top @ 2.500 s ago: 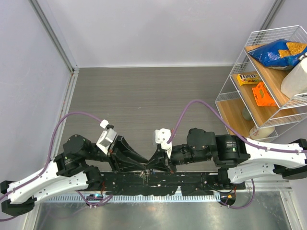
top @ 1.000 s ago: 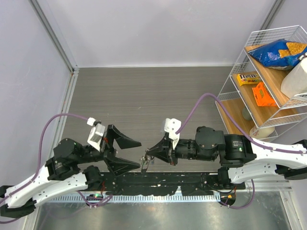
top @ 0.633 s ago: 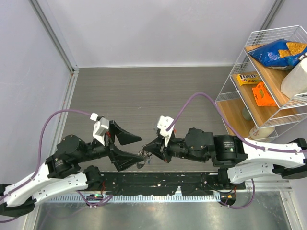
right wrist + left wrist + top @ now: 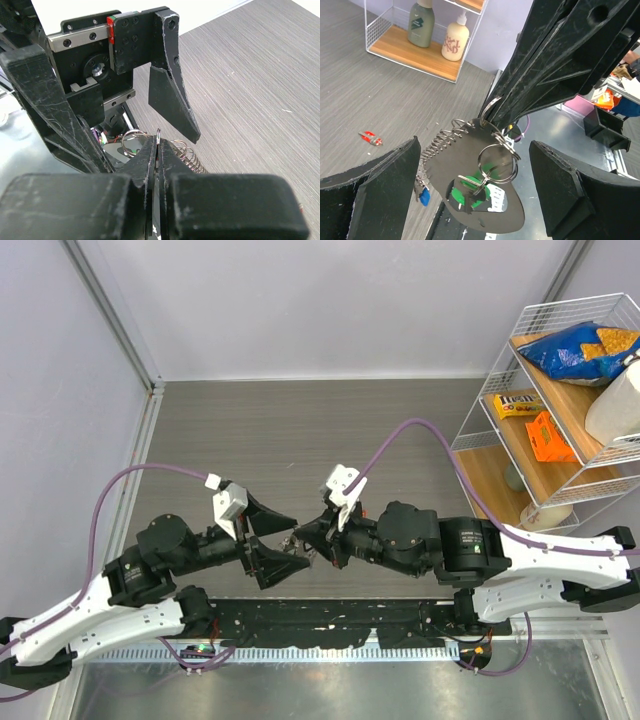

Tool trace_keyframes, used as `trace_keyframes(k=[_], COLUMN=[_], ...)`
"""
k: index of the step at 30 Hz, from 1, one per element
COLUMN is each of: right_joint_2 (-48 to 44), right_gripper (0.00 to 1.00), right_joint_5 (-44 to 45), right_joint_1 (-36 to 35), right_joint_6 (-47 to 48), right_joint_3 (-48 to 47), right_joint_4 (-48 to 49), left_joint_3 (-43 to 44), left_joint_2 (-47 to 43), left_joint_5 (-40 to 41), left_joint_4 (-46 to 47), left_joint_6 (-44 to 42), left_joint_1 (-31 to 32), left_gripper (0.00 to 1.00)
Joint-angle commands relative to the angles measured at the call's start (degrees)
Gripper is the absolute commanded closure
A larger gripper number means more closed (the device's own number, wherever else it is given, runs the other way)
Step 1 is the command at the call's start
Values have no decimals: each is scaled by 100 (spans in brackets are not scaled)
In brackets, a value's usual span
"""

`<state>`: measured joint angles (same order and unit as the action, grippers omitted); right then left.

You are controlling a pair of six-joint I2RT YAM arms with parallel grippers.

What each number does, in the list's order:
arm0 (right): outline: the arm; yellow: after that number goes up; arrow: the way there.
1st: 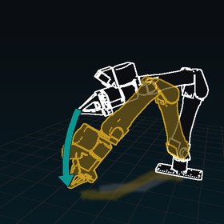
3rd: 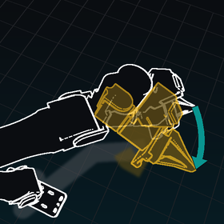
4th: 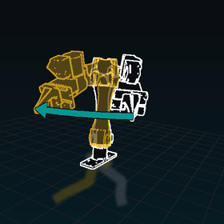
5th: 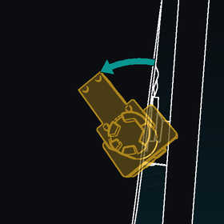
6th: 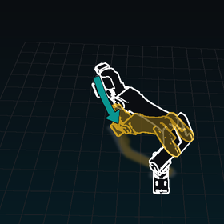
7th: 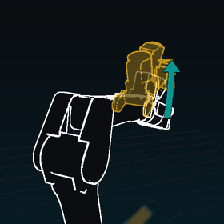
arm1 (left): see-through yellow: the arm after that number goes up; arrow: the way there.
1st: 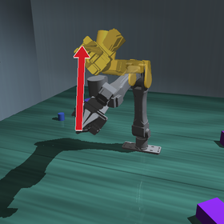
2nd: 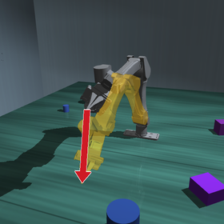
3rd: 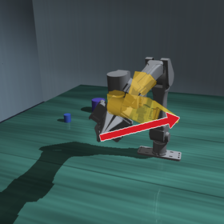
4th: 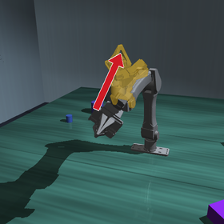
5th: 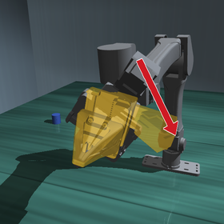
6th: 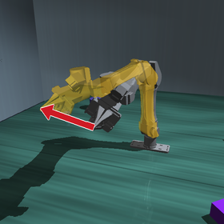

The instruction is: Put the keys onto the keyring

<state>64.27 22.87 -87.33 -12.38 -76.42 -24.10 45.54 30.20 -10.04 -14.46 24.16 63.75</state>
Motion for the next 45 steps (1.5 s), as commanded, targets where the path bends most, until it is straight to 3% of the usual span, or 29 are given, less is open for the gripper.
trace_keyframes(k=[1, 21, 28, 30, 42, 45], right_joint_2=[24, 121, 147, 130, 94, 94], right_gripper=[94, 94, 94, 94, 94, 94], right_joint_5=[60, -266, -415, -424, -512, -547], right_joint_1=[-30, -38, -38, -30, -30, -30], right_joint_6=[-124, -379, -432, -423, -511, -546], right_joint_3=[-356, -189, -215, -206, -206, -189], right_joint_4=[292, 423, 476, 467, 485, 494], left_joint_3=[-1, -133, -133, -159, -142, -150], left_joint_2=[-93, -225, -93, -75, 30, 30], left_joint_5=[152, 714, 785, 741, 802, 846], left_joint_4=[276, 479, 584, 681, 857, 936], left_joint_6=[-307, -509, -641, -693, -966, -1010], left_joint_1=[-3, -11, -11, -11, -3, -3], left_gripper=[4, 7, 12, 18, 80, 86])
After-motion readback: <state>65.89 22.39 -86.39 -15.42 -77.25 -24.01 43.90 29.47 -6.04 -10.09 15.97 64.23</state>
